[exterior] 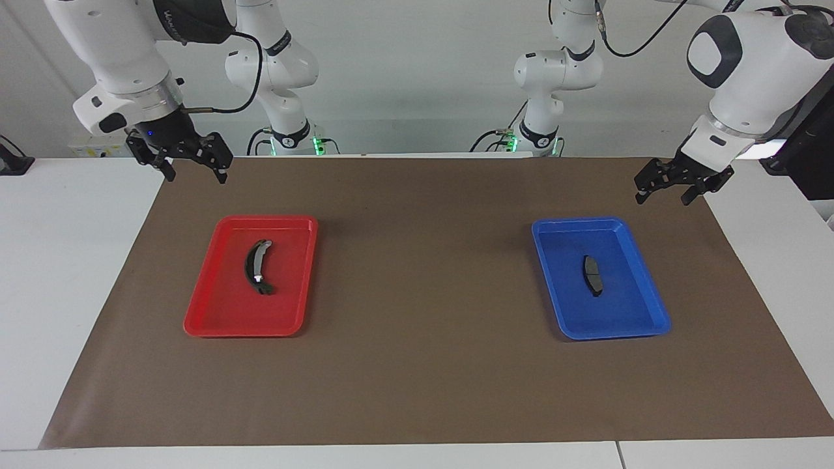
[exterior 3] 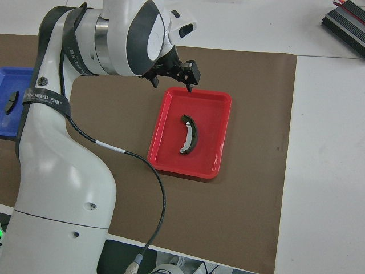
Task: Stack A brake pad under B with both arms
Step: 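Reach the left gripper down to the dark brake pad in the blue tray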
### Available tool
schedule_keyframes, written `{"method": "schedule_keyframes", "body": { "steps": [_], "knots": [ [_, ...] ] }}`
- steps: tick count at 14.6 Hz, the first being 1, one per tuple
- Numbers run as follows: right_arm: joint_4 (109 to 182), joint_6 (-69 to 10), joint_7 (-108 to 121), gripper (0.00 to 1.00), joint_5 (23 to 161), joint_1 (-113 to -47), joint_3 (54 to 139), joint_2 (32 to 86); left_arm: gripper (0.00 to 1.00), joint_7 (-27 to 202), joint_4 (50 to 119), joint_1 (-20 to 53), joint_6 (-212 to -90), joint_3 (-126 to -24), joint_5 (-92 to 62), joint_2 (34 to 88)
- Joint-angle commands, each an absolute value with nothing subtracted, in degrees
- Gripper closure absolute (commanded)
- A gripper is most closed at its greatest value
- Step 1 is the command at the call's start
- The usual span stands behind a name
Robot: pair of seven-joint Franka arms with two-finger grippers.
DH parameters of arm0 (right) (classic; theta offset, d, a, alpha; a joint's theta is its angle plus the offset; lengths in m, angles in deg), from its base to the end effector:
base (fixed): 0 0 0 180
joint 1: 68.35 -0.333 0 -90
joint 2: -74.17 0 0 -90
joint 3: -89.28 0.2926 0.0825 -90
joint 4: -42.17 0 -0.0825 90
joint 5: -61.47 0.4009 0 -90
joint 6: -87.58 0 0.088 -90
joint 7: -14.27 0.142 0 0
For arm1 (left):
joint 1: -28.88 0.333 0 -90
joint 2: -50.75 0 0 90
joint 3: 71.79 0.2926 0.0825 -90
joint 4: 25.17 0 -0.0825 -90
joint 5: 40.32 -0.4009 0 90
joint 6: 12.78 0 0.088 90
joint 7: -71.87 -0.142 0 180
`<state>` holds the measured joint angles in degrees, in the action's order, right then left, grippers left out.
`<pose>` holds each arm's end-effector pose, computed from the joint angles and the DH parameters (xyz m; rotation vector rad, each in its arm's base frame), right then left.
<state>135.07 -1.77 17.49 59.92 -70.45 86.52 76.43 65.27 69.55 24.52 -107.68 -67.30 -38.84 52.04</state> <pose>0.5574 -0.0107 0.5627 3.1140 -0.1054 -0.0343 0.5816 -0.0025 0.5201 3.1117 -0.1720 -0.0278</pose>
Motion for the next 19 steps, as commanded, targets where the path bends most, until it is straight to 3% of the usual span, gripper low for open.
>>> {"method": "schedule_keyframes", "body": {
  "steps": [1,5,11,15,19],
  "knots": [
    [134.3,-1.9,16.9,0.00,60.4,-70.1,86.7,75.8,0.00,64.6,72.2,24.0,-110.1,-67.1,-39.4,49.9],
    [134.3,-1.7,16.8,0.00,60.4,-70.1,86.7,75.9,0.00,64.3,73.1,23.9,-109.9,-67.2,-39.4,49.3],
    [134.3,-1.5,16.7,0.00,60.4,-70.1,86.7,75.8,0.01,63.7,81.3,23.0,-118.4,-67.5,-39.4,47.1],
    [134.4,-1.4,16.7,0.00,60.4,-70.1,86.7,75.9,0.02,64.1,89.4,21.7,-128.9,-67.5,-39.4,48.7],
    [134.5,-1.4,16.7,0.00,60.4,-70.1,86.7,75.9,0.04,64.4,94.3,21.3,-138.5,-67.6,-39.4,54.2]
  ]
}}
